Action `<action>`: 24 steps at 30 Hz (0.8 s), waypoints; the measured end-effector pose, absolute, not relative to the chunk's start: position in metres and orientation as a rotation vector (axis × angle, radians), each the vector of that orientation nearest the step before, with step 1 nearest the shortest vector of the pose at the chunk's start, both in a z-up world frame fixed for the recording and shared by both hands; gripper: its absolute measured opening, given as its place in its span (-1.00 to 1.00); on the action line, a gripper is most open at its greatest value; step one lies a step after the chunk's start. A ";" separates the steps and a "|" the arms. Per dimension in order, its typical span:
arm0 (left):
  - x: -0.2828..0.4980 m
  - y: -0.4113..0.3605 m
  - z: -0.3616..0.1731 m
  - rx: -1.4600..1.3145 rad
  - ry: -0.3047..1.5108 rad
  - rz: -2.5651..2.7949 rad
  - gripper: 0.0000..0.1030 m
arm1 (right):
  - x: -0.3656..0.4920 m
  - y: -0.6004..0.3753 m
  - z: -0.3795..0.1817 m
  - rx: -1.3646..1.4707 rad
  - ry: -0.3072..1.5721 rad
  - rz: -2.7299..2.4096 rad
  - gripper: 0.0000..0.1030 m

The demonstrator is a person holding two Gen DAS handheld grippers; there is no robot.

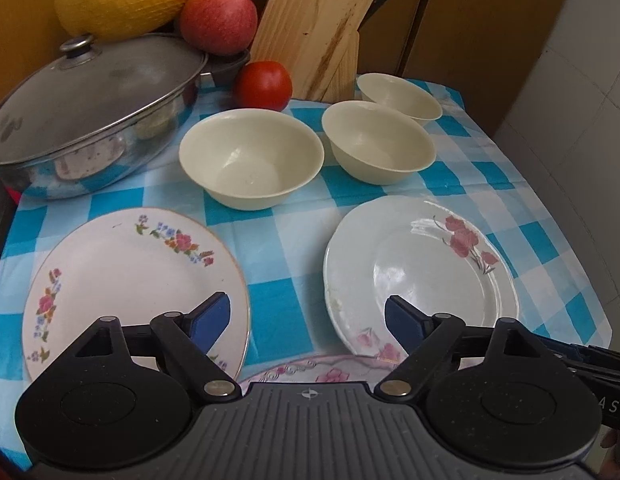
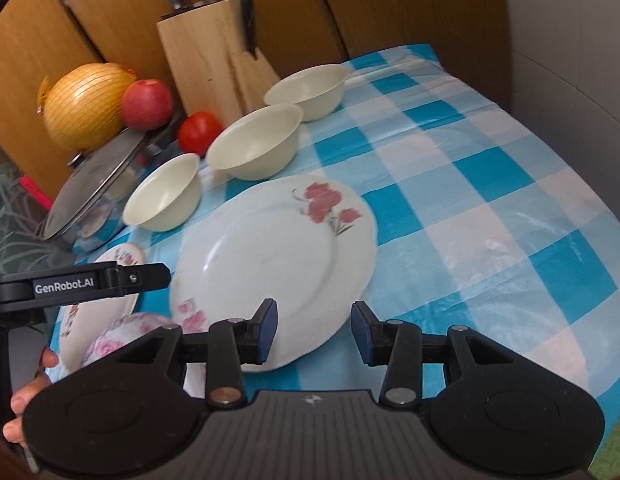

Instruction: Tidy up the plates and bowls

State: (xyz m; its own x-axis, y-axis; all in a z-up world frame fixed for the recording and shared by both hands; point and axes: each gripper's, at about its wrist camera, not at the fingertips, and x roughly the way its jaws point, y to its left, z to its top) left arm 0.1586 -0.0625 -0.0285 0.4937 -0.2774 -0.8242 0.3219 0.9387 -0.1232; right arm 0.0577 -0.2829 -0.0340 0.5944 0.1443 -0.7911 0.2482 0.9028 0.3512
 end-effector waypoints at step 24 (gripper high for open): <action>0.190 -0.122 -0.059 0.117 1.045 -0.480 0.64 | 0.089 -0.306 -0.052 0.527 0.972 -0.102 -0.32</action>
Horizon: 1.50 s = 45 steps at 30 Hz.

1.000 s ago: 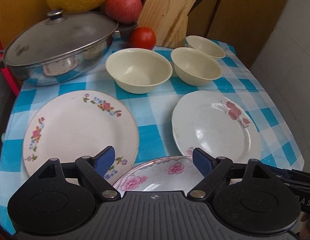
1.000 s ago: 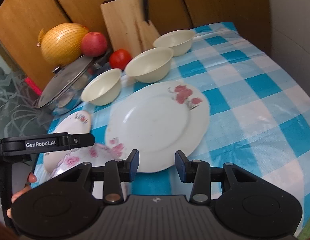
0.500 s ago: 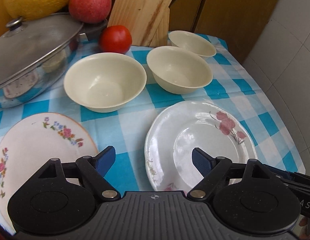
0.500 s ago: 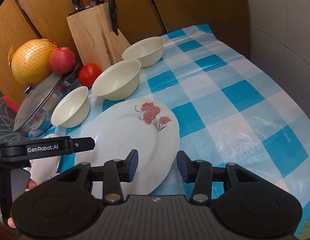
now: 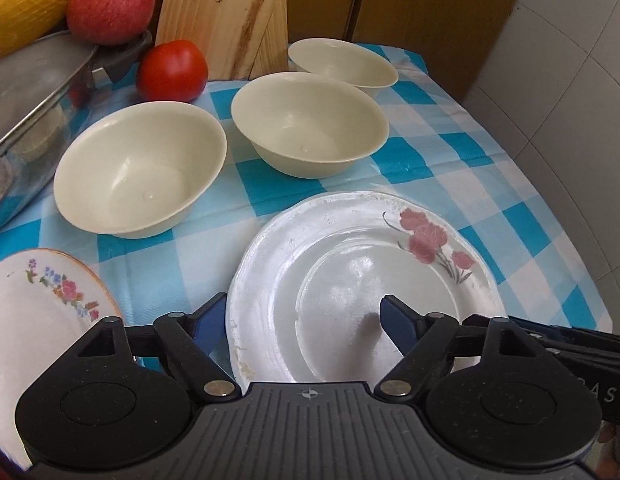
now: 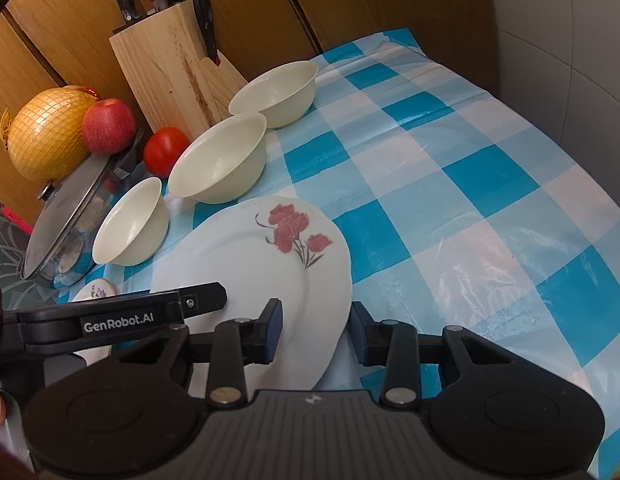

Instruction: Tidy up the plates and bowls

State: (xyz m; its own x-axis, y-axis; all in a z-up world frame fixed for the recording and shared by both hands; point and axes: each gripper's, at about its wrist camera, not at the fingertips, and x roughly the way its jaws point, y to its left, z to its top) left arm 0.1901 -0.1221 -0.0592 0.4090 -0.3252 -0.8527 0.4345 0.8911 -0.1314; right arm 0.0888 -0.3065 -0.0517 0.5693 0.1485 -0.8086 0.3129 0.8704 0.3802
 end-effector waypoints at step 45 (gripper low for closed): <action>0.190 -0.016 -0.017 -0.083 0.944 -0.340 0.64 | 0.123 -0.210 -0.019 0.422 0.878 0.111 -0.32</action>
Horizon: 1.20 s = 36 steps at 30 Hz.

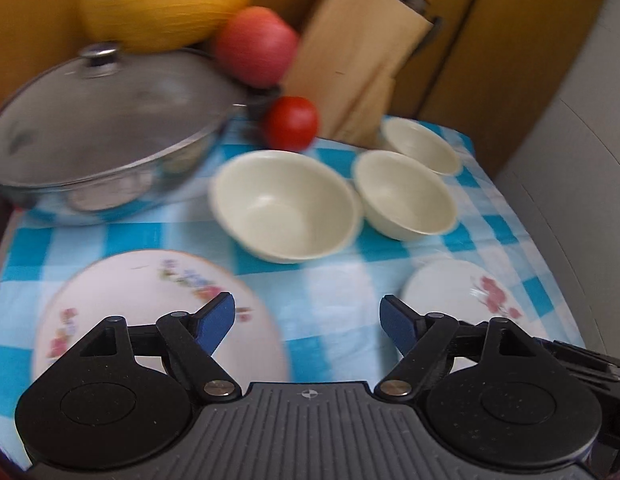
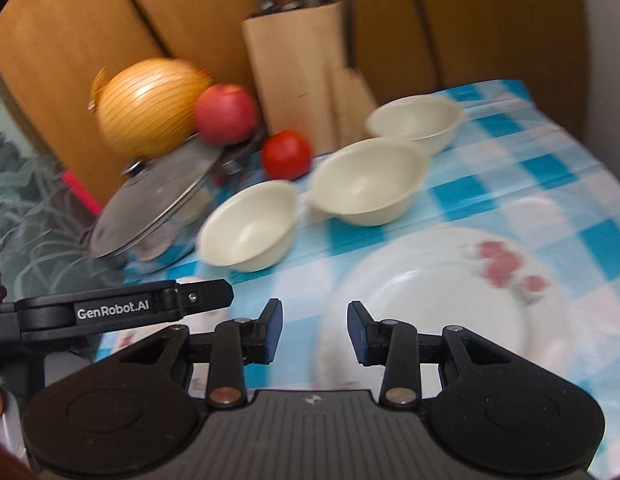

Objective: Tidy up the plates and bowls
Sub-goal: 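Grasp the rim of the multicolour-floral plate with the left gripper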

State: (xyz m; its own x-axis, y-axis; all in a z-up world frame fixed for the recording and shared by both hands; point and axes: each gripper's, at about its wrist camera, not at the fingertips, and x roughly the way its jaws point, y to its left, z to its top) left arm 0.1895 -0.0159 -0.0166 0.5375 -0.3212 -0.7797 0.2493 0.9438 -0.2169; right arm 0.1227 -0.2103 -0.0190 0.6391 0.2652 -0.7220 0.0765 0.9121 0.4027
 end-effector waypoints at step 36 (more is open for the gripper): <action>0.181 0.097 -0.047 -0.185 1.044 -0.169 0.70 | 0.168 -0.126 -0.059 0.399 1.030 0.303 -0.20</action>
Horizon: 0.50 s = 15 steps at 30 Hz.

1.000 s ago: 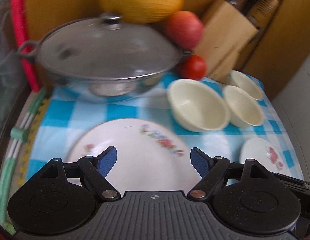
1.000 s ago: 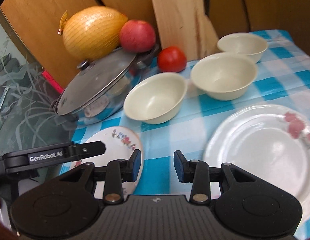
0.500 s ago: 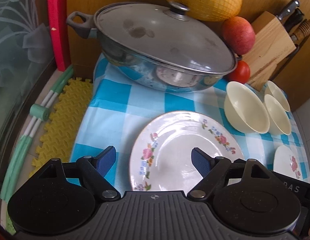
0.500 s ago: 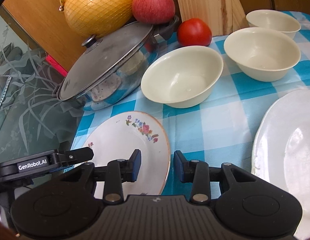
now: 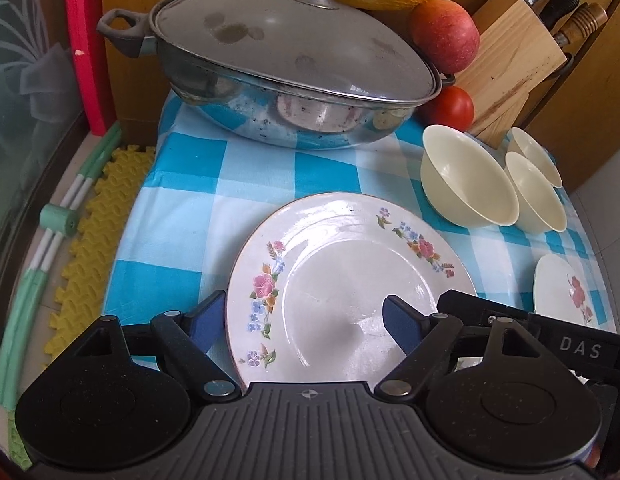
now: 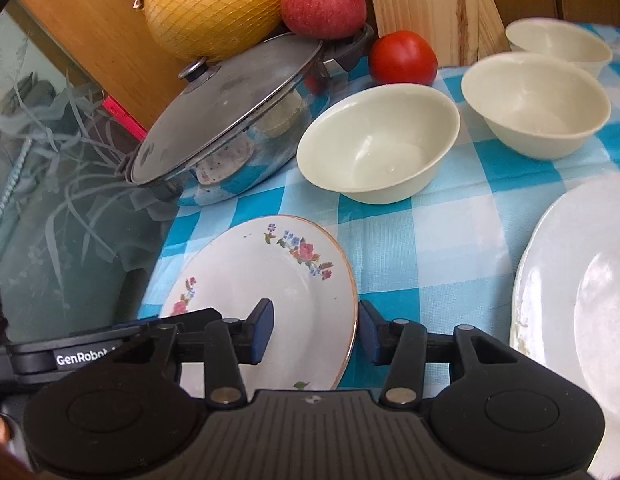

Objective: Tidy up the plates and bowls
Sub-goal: 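Grasp the rim of the multicolour-floral plate with the left gripper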

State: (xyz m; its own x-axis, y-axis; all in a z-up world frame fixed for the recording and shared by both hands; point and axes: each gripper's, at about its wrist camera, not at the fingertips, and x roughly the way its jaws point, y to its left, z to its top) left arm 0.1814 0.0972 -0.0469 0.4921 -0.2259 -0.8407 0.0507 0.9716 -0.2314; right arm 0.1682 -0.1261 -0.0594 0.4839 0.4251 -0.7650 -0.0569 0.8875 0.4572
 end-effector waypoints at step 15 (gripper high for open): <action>0.185 0.102 -0.016 -0.241 0.942 -0.130 0.72 | 0.166 -0.131 -0.041 0.450 0.953 0.276 -0.40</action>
State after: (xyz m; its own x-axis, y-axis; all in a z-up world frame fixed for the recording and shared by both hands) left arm 0.1849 0.1023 -0.0157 0.5831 -0.2149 -0.7835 0.0053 0.9654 -0.2608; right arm 0.1665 -0.1308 -0.0411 0.5543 0.4187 -0.7193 -0.0308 0.8739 0.4850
